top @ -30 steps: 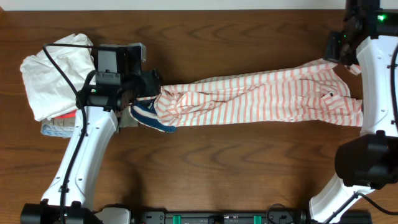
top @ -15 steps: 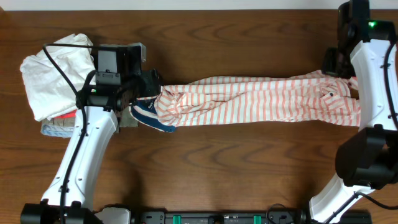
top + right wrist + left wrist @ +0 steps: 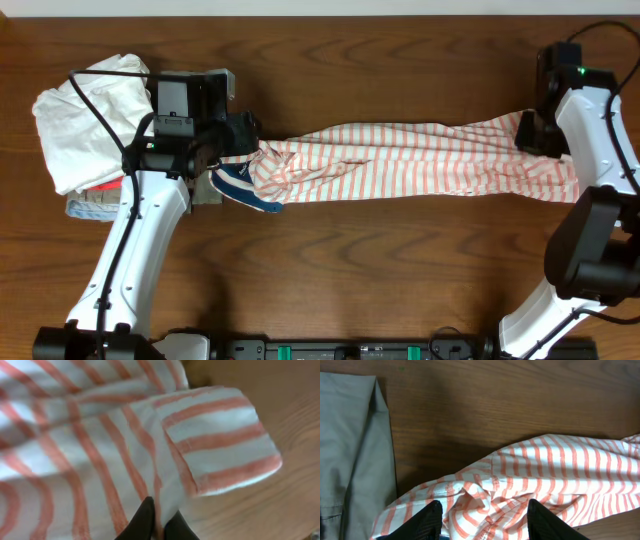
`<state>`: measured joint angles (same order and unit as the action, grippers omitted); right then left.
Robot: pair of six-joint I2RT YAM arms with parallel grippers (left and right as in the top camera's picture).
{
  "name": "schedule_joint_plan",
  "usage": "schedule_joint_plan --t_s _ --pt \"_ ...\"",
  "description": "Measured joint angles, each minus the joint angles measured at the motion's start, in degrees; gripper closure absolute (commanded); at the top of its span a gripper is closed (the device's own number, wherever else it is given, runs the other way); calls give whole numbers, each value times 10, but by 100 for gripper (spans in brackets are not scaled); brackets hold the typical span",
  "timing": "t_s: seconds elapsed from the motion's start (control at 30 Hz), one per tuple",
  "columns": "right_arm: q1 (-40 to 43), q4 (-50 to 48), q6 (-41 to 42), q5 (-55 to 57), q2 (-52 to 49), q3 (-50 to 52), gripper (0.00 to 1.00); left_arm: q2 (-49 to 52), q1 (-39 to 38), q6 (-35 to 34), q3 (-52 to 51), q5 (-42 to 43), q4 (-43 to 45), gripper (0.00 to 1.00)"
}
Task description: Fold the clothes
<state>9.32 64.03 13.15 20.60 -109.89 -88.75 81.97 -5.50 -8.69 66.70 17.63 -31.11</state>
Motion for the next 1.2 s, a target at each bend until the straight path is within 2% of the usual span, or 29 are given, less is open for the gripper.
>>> schedule_joint_plan --t_s 0.13,0.23,0.57,0.67,0.87,1.0,1.2 --pt "10 7 -6 1 0 5 76 0 0 0 0 0 0 45" --pt "17 8 -16 4 0 5 73 0 0 0 0 0 0 45" --pt "40 11 -67 -5 0 4 75 0 0 0 0 0 11 45" --pt "41 22 -97 -59 0 1 78 0 -5 0 0 0 37 45" --pt "41 24 -124 -207 0 -1 79 7 -47 5 0 0 110 46" --pt "40 21 -128 -266 0 -1 78 50 -83 12 0 0 157 46" --pt "40 -10 -130 -295 0 5 78 161 -116 13 0 0 196 45"
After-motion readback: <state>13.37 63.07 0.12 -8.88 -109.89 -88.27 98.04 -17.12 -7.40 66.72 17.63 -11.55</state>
